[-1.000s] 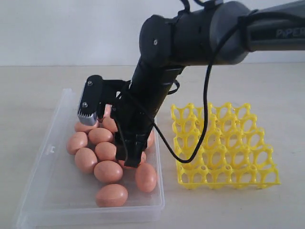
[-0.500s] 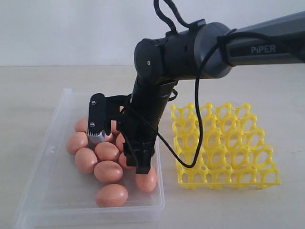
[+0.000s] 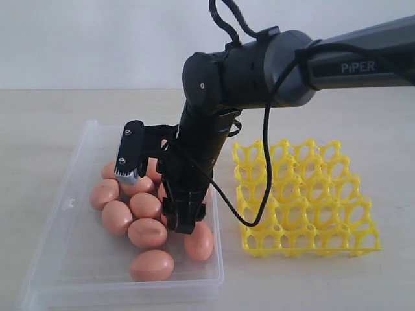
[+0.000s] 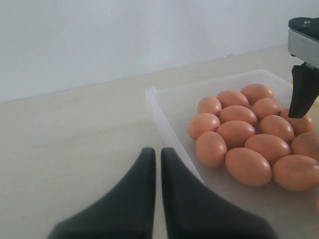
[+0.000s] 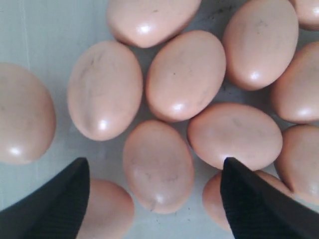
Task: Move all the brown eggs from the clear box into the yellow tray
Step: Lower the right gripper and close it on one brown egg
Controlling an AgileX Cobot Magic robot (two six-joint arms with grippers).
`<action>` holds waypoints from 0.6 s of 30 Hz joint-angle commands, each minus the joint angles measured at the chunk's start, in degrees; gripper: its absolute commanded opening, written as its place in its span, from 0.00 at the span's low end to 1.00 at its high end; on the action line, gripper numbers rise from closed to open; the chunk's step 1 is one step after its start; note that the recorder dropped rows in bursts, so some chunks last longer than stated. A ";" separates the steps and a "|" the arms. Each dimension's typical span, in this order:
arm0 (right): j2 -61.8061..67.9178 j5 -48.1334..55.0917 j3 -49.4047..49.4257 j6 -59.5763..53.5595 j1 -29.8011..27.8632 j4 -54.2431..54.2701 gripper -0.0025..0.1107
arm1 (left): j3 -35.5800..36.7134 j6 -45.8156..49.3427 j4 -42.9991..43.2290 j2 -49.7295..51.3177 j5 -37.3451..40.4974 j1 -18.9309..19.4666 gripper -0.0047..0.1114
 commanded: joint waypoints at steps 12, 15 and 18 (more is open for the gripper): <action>5.09 -1.34 -0.17 1.40 -0.06 0.99 0.60 | 0.22 0.01 0.09 -0.17 -0.13 -0.34 0.07; 5.20 -2.28 -0.17 2.74 -0.06 1.13 0.60 | 0.22 0.01 0.09 -0.17 -0.13 -0.34 0.07; 5.20 -3.62 -0.17 4.90 -0.06 1.13 0.55 | 0.22 0.01 0.09 -0.17 -0.13 -0.34 0.07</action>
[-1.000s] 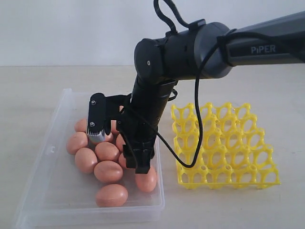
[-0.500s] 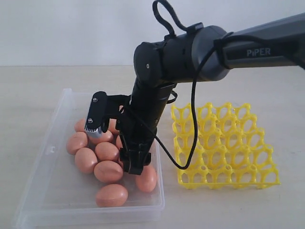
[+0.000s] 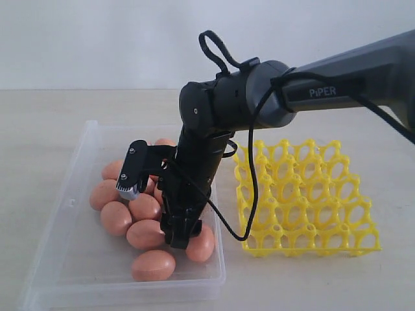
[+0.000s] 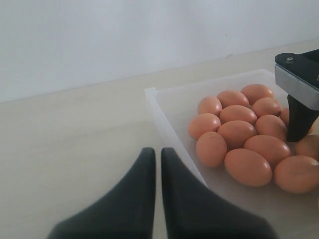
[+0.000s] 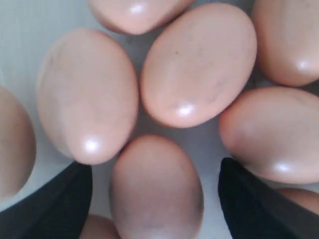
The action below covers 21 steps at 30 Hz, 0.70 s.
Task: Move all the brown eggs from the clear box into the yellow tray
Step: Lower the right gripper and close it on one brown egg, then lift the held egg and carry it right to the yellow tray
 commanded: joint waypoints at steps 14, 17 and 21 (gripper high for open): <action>0.21 -13.89 -0.17 4.29 -0.06 7.62 0.02 | 0.22 0.01 0.09 -0.17 -0.13 -0.34 0.07; 0.21 -18.98 -0.17 4.43 -0.06 12.96 0.02 | 0.22 0.01 0.09 -0.17 -0.13 -0.34 0.07; 0.21 -25.30 -0.17 5.61 -0.06 18.10 0.02 | 0.22 0.01 0.09 -0.17 -0.13 -0.34 0.07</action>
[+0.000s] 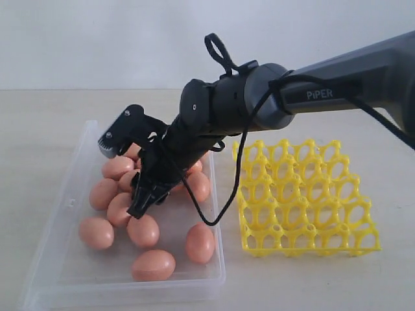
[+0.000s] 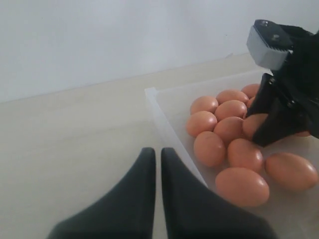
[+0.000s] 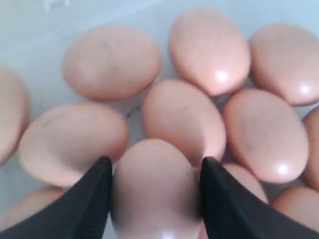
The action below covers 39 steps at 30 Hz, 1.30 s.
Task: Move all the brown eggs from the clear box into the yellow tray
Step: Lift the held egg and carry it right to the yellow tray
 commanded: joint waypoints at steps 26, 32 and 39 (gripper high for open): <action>-1.72 -95.76 35.87 54.57 5.05 -26.09 0.02 | 0.22 0.01 0.09 -0.17 -0.13 -0.34 0.07; -3.30 -95.76 35.87 58.10 5.05 -19.13 0.02 | 0.22 0.01 0.09 -0.17 -0.13 -0.34 0.07; -5.48 -95.76 37.44 62.19 4.94 3.91 0.02 | 0.22 0.01 0.09 -0.17 -0.13 -0.34 0.07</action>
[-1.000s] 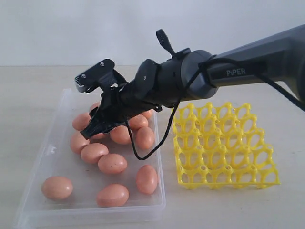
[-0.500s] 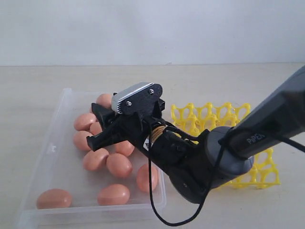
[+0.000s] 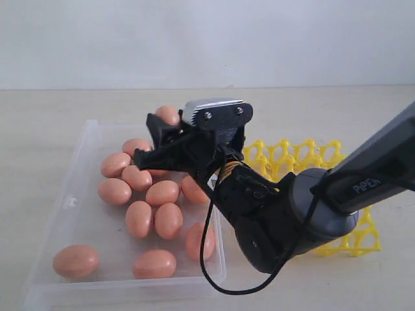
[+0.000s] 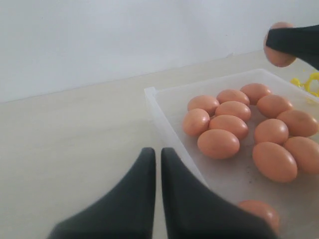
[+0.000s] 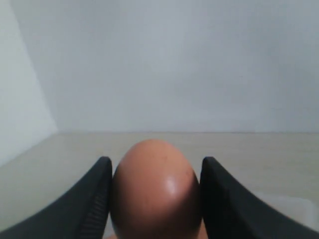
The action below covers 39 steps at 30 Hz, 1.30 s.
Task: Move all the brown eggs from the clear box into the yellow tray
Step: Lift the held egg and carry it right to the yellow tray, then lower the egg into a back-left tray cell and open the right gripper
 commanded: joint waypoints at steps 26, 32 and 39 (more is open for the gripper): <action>-1.63 6.45 3.29 13.20 -37.85 -67.24 0.02 | 0.22 0.01 0.09 -0.17 -0.13 -0.34 0.07; -0.04 7.88 1.20 10.59 -37.85 -64.20 0.02 | 0.22 0.01 0.09 -0.17 -0.13 -0.34 0.07; 7.28 7.67 -2.81 11.67 -37.75 -62.77 0.02 | 0.22 0.01 0.09 -0.17 -0.13 -0.34 0.07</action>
